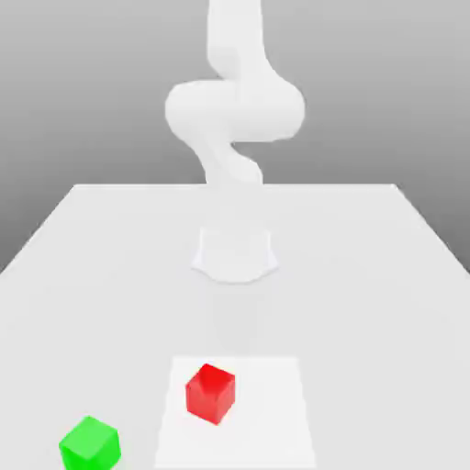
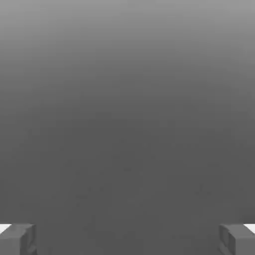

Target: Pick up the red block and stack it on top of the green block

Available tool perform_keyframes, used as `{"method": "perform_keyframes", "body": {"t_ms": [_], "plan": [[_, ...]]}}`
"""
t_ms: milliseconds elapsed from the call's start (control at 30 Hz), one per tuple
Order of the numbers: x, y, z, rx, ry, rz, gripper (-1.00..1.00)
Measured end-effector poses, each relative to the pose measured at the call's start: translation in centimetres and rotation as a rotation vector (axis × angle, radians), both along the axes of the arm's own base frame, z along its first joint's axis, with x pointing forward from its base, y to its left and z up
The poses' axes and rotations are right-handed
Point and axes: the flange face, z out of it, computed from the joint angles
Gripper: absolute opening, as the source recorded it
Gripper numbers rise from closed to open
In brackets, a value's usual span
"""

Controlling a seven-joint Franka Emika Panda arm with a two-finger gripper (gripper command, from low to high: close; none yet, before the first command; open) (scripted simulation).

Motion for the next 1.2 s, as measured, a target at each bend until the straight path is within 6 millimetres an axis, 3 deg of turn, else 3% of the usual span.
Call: {"method": "perform_keyframes", "body": {"t_ms": [167, 333, 500, 700, 867, 900, 1100, 1200], "plan": [[5.2, -0.8, -11.2, 0.054, 0.175, -0.096, 0.00], [7.3, -1.8, -22.5, 0.099, 0.343, -0.196, 0.00], [6.4, -2.5, -33.5, 0.137, 0.509, -0.302, 0.00], [2.7, -3.1, -45.0, 0.170, 0.686, -0.423, 0.00], [2.3, -3.1, -50.6, 0.172, 0.701, -0.431, 0.00], [2.2, -3.1, -51.4, 0.172, 0.701, -0.431, -1.00], [2.2, -3.0, -51.7, 0.171, 0.700, -0.431, -1.00], [2.3, -3.1, -49.8, 0.171, 0.700, -0.431, -1.00]]}}
